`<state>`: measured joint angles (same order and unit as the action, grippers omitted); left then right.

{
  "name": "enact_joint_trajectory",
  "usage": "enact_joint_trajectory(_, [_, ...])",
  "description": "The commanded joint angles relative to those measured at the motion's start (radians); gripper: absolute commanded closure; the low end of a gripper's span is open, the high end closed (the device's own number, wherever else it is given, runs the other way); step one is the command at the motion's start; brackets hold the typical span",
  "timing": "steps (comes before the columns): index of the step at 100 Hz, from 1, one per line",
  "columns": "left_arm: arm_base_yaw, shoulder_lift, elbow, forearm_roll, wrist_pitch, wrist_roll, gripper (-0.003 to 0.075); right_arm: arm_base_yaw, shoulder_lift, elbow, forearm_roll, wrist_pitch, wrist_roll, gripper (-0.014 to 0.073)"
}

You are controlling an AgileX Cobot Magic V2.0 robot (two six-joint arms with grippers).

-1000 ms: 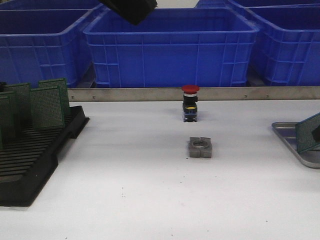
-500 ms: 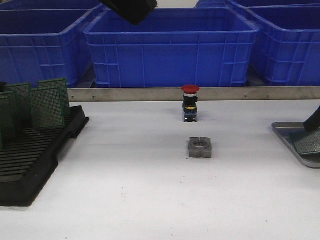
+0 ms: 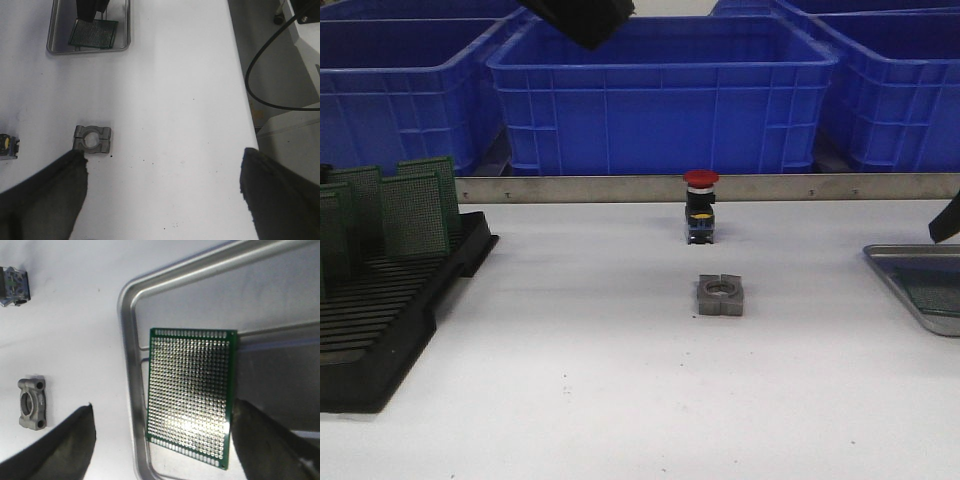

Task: Place circuit board on tray
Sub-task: 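Move the left gripper back down to the black rack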

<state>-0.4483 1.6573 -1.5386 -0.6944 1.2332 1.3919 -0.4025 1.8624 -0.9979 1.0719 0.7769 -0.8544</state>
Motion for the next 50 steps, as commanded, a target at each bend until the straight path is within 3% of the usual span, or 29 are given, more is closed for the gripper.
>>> enact_joint_trajectory(1, [-0.008,-0.048,-0.033,-0.065,0.039,-0.003,0.0134,-0.007,-0.07,-0.025,0.019,0.006,-0.015,0.0009])
enact_joint_trajectory(18, [-0.008,-0.048,-0.033,-0.049,0.028,-0.003,0.0134,-0.007,-0.077,-0.025,0.019,0.016,-0.015,0.0009])
enact_joint_trajectory(33, [0.006,-0.048,-0.035,0.082,-0.016,-0.003,0.0133,-0.007,-0.077,-0.025,0.019,0.019,-0.015,0.0009])
enact_joint_trajectory(50, [0.088,-0.048,-0.035,0.194,-0.11,-0.003,0.0132,-0.007,-0.077,-0.025,0.019,0.024,-0.015,0.0009])
